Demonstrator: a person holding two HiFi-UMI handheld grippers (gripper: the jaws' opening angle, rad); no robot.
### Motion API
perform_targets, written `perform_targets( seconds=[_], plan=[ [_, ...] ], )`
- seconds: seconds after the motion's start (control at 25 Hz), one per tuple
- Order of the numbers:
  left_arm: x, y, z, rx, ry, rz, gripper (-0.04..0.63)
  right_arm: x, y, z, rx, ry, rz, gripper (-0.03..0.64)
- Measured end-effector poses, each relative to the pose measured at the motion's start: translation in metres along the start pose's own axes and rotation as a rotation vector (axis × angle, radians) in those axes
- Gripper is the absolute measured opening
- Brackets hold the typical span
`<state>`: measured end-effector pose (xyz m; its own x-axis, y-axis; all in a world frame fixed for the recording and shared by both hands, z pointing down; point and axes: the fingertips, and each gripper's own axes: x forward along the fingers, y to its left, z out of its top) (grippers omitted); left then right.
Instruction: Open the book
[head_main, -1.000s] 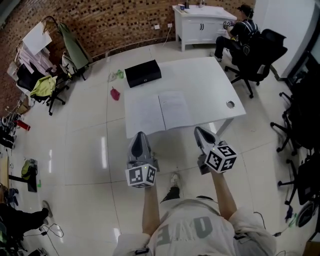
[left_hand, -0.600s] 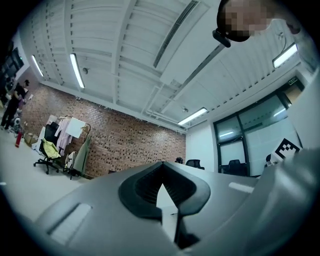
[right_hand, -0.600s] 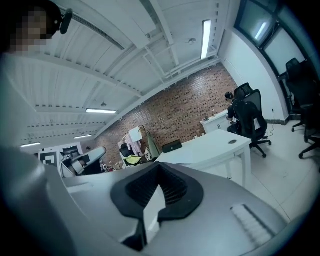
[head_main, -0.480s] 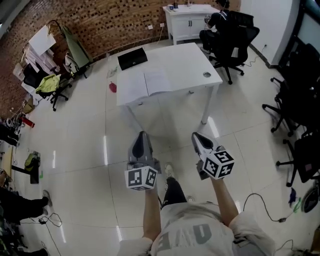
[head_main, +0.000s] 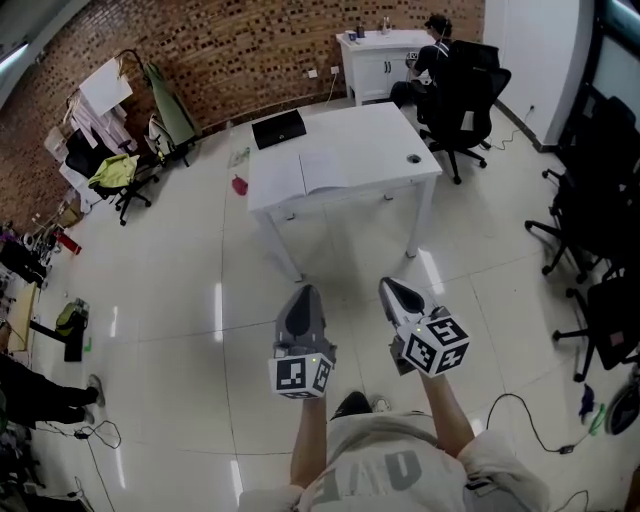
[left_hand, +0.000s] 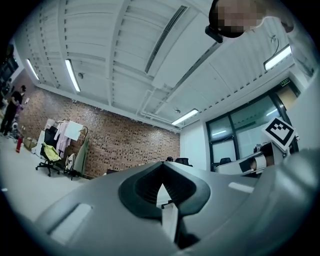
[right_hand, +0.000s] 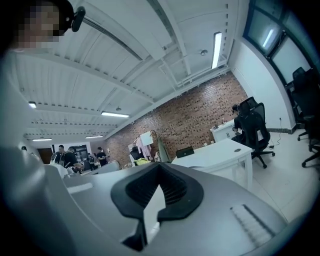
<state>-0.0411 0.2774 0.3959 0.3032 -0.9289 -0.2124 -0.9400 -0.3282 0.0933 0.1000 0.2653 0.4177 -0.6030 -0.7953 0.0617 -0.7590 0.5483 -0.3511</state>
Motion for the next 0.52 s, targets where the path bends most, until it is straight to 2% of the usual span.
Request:
perform_targets(
  seconds=[0.28,0.52],
  plan=[
    [-0.011,0.001,-0.005,0.010,0.036,0.039,0.018,-0.004,0.018,-0.001,-0.008,-0.013,0.019,0.003],
    [-0.012,-0.005,-0.005,0.009,0.050,0.032,0.018,-0.009,0.024,-0.003,-0.041,0.007,0.013,0.003]
  ],
)
